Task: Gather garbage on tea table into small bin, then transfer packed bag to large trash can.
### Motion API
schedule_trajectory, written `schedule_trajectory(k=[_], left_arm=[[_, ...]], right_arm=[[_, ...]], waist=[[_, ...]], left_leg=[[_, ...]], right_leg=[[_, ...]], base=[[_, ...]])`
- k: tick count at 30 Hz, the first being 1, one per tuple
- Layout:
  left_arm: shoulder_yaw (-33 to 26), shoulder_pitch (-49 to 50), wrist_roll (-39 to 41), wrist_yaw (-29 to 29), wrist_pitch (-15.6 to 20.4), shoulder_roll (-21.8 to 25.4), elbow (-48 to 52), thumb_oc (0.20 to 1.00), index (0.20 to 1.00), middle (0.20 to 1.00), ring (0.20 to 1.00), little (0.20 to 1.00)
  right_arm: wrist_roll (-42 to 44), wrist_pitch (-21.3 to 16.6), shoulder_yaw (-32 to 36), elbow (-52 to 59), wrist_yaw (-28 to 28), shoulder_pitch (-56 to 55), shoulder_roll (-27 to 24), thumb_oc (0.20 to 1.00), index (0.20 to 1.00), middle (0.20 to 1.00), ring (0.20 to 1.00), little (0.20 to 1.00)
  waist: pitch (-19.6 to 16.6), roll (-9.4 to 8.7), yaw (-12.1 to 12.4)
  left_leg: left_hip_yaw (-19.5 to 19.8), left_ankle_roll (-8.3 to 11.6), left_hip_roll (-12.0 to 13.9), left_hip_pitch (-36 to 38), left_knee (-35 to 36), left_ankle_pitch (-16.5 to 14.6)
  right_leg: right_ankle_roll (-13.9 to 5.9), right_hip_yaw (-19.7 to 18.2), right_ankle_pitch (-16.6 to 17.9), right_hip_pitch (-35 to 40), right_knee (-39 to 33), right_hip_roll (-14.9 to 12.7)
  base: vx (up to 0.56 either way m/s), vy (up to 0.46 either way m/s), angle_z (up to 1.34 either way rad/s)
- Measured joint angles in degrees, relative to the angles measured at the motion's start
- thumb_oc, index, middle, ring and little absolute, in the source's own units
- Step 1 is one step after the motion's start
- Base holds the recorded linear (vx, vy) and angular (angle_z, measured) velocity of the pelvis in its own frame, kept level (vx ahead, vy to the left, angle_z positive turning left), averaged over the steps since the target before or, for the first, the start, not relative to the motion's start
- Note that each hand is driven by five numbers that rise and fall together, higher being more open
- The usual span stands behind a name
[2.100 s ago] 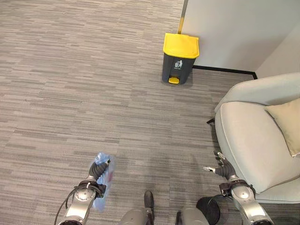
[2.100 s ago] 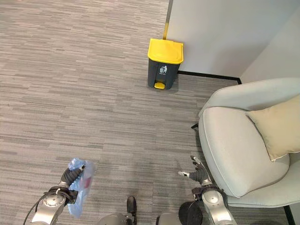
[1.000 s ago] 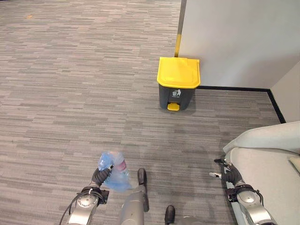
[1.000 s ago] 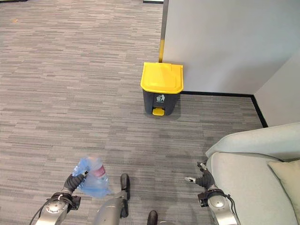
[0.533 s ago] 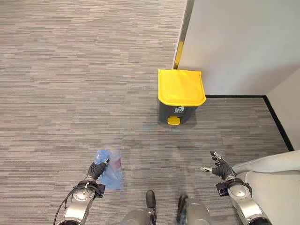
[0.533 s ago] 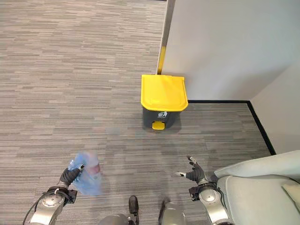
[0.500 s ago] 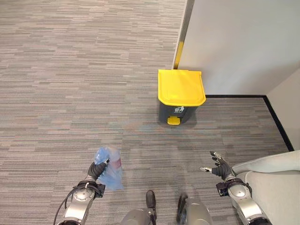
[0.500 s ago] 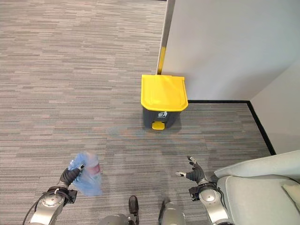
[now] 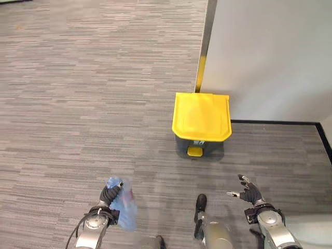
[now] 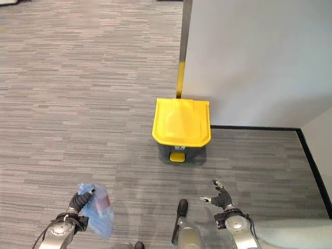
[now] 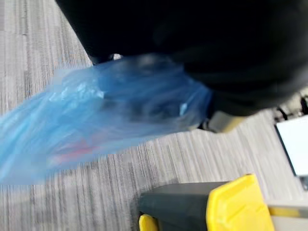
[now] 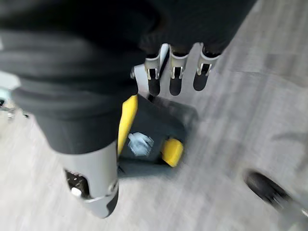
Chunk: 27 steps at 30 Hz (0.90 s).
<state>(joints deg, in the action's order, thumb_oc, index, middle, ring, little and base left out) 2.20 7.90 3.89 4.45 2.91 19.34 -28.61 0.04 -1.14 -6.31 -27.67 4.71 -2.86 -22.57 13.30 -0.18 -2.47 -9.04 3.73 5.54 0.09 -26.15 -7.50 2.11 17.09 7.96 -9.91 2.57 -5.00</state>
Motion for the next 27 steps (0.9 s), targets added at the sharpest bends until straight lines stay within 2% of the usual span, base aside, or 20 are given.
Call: schedule_trajectory(k=[1, 2, 3, 6, 7, 8, 9, 10, 12, 13, 14, 15, 16, 19, 23, 26, 27], left_arm=[[0.01, 0.19, 0.02, 0.0, 0.06, -0.23, 0.17, 0.2, 0.2, 0.2, 0.2, 0.2], [0.04, 0.26, 0.02, -0.02, 0.02, -0.09, 0.32, 0.2, 0.2, 0.2, 0.2, 0.2], [0.08, -0.8, 0.02, -0.03, 0.04, -0.16, 0.47, 0.2, 0.2, 0.2, 0.2, 0.2], [0.13, -1.63, 0.02, -0.07, 0.05, -0.2, 0.53, 0.2, 0.2, 0.2, 0.2, 0.2], [0.23, -2.52, 0.02, -0.06, 0.17, -0.18, 0.72, 0.2, 0.2, 0.2, 0.2, 0.2], [0.23, -2.36, 0.03, -0.03, 0.18, -0.15, 0.91, 0.2, 0.2, 0.2, 0.2, 0.2], [0.23, -2.42, 0.02, -0.05, 0.14, -0.08, 0.86, 0.2, 0.2, 0.2, 0.2, 0.2], [0.41, -1.89, 0.02, -0.08, 0.12, -0.22, 0.89, 0.2, 0.2, 0.2, 0.2, 0.2], [0.31, -1.96, 0.0, -0.11, 0.12, -0.23, 1.16, 0.2, 0.2, 0.2, 0.2, 0.2], [0.4, -1.47, 0.0, -0.15, 0.09, -0.31, 1.15, 0.2, 0.2, 0.2, 0.2, 0.2], [0.4, -0.97, 0.0, -0.15, 0.09, -0.44, 1.16, 0.2, 0.2, 0.2, 0.2, 0.2], [0.5, -0.86, 0.0, -0.13, 0.12, -0.75, 1.4, 0.2, 0.2, 0.2, 0.2, 0.2], [0.41, -1.51, 0.0, -0.06, 0.07, -0.42, 1.16, 0.2, 0.2, 0.2, 0.2, 0.2], [0.35, -1.28, -0.01, -0.08, 0.01, 0.13, 1.29, 0.2, 0.2, 0.2, 0.2, 0.2], [0.2, -0.19, -0.02, -0.05, -0.08, 1.48, 1.3, 0.2, 0.2, 0.2, 0.2, 0.2], [0.05, 0.59, -0.02, 0.01, -0.21, 1.99, 1.31, 0.2, 0.2, 0.2, 0.2, 0.2], [0.07, 0.62, -0.02, 0.0, -0.35, 1.97, 1.31, 0.2, 0.2, 0.2, 0.2, 0.2]], right_arm=[[0.01, -0.01, 0.55, 0.11, 0.34, 0.73, -0.68, 1.0, 1.0, 1.0, 1.0, 1.0], [0.04, 0.0, 0.47, 0.14, 0.38, 1.0, -0.85, 1.0, 1.0, 1.0, 1.0, 1.0], [0.04, 0.04, 0.53, 0.14, 0.44, 0.73, -0.9, 1.0, 1.0, 1.0, 1.0, 1.0], [0.04, 0.06, 0.43, 0.1, 0.53, 0.49, -1.0, 1.0, 1.0, 1.0, 1.0, 1.0], [0.04, 0.1, 0.31, -0.02, 0.94, -0.26, -1.1, 1.0, 1.0, 1.0, 1.0, 1.0], [0.04, 0.18, 0.2, -0.12, 0.94, -0.53, -1.16, 1.0, 1.0, 1.0, 1.0, 1.0], [0.04, 0.18, 0.15, -0.4, 1.03, -0.74, -0.96, 1.0, 1.0, 1.0, 1.0, 1.0], [0.04, 0.19, 0.15, -0.42, 1.05, -1.34, -1.02, 1.0, 1.0, 1.0, 1.0, 1.0], [0.02, 0.28, 0.25, -0.45, 1.03, -2.2, -1.11, 1.0, 1.0, 1.0, 1.0, 1.0], [0.02, 0.27, 0.34, -0.53, 1.06, -2.61, -1.21, 1.0, 1.0, 1.0, 1.0, 1.0], [-0.01, 0.36, 0.33, -0.64, 1.06, -3.2, -1.43, 1.0, 1.0, 1.0, 1.0, 1.0], [-0.01, 0.33, 0.32, -0.62, 1.03, -3.73, -2.13, 1.0, 1.0, 1.0, 1.0, 1.0], [-0.01, 0.51, 0.48, -1.48, 1.11, -3.51, -1.5, 1.0, 1.0, 1.0, 1.0, 1.0], [-0.07, 0.39, 0.38, -1.19, 0.95, -3.42, -0.47, 1.0, 1.0, 1.0, 1.0, 1.0], [-0.09, 0.41, 0.19, -1.17, 0.83, -3.04, 0.73, 1.0, 1.0, 1.0, 1.0, 1.0], [-0.09, 0.41, 0.25, -1.17, 0.82, -2.75, 0.67, 1.0, 1.0, 1.0, 1.0, 1.0], [-0.08, 0.42, 0.25, -1.17, 0.84, -2.37, 0.67, 1.0, 1.0, 1.0, 1.0, 1.0]], waist=[[0.14, -0.45, 0.31], [0.26, -1.38, 0.37], [0.55, -3.11, 0.33], [0.53, -3.8, 0.11], [0.63, -4.09, 0.05], [0.68, -4.06, 0.05], [0.66, -3.71, -0.15], [0.48, -3.14, -0.15], [0.43, -2.95, -0.28], [-0.02, -2.04, -0.65], [-0.54, -1.14, -0.9], [-1.34, 0.6, -1.22], [-1.37, 0.52, -1.4], [-1.66, -0.07, -1.25], [-1.9, -0.15, -0.09], [-1.95, -0.15, 0.52], [-1.93, -0.25, 1.43]], left_leg=[[0.64, 1.38, 1.63, -3.58, -6.09, -1.16], [0.81, 1.34, 0.86, -5.01, -4.49, -1.97], [0.38, 1.1, -0.2, -6.53, -0.43, -2.17], [0.37, 1.2, -0.12, -9.43, 6.98, -1.47], [-0.35, 1.71, 0.36, -11.25, 12.91, 1.43], [-1.05, 1.62, 1.24, -11.77, 14.31, 2.92], [-1.53, 2.17, 2.31, -12.46, 14.82, 4.48], [-3.81, 1.91, 3.44, -12.67, 15.89, 6.51], [-5.86, 1.17, 3.71, -11.6, 17.12, 8.05], [-5.66, 1.51, 2.86, -7.98, 20.94, 8.86], [-5.5, 1.05, 2.36, -5.73, 23.0, 10.13], [-5.32, -0.02, 2.53, -4.13, 23.98, 12.88], [-5.25, -1.04, 2.0, -3.71, 25.59, 12.97], [-5.75, -2.9, -1.74, -1.77, 29.06, 12.96], [-6.08, -4.12, -3.74, -1.08, 29.78, 12.26], [-6.49, -4.59, -4.48, -1.06, 29.56, 11.91], [-6.43, -4.97, -4.77, -1.16, 29.22, 11.57]], right_leg=[[1.67, -0.67, -1.26, 1.5, -0.32, 1.68], [3.46, -1.6, -2.87, 2.45, -1.25, 1.87], [3.34, -1.52, -1.74, 3.75, -2.96, 1.71], [3.44, -1.26, -2.17, 5.78, -3.75, 2.69], [2.95, -1.01, -2.36, 8.25, -5.85, 3.27], [2.97, -1.15, -2.36, 8.82, -5.92, 3.72], [1.76, -1.26, -3.45, 10.1, -6.73, 4.22], [2.61, -0.9, -2.77, 10.86, -6.92, 4.79], [2.0, -1.56, -3.18, 11.59, -7.11, 4.78], [1.13, -1.74, -3.72, 12.7, -7.11, 4.78], [0.37, -1.65, -4.21, 13.07, -6.95, 5.03], [-0.6, -1.6, -4.86, 12.84, -6.45, 5.91], [-1.31, -1.54, -5.5, 12.25, -5.31, 5.27], [-4.4, -2.52, -7.17, 11.17, -2.78, 1.63], [-6.05, -3.25, -7.72, 10.57, -1.71, -0.31], [-6.61, -3.77, -7.77, 10.26, -1.59, -1.19], [-6.73, -4.7, -7.8, 9.68, -1.26, -1.4]], base=[[0.24, -0.127, -0.25], [0.21, -0.082, -0.2], [0.1, -0.019, -0.07], [0.18, 0.002, -0.14], [0.25, 0.062, -0.16], [0.13, 0.055, -0.18], [0.08, 0.114, -0.19], [0.09, 0.127, -0.12], [0.16, 0.158, -0.15], [0.09, 0.108, -0.08], [0.09, 0.125, 0.04], [0.07, 0.11, 0.16], [0.12, 0.171, 0.11], [0.1, 0.147, 0.05], [0.07, 0.092, -0.01], [0.05, 0.084, -0.08], [0.08, 0.155, -0.18]])
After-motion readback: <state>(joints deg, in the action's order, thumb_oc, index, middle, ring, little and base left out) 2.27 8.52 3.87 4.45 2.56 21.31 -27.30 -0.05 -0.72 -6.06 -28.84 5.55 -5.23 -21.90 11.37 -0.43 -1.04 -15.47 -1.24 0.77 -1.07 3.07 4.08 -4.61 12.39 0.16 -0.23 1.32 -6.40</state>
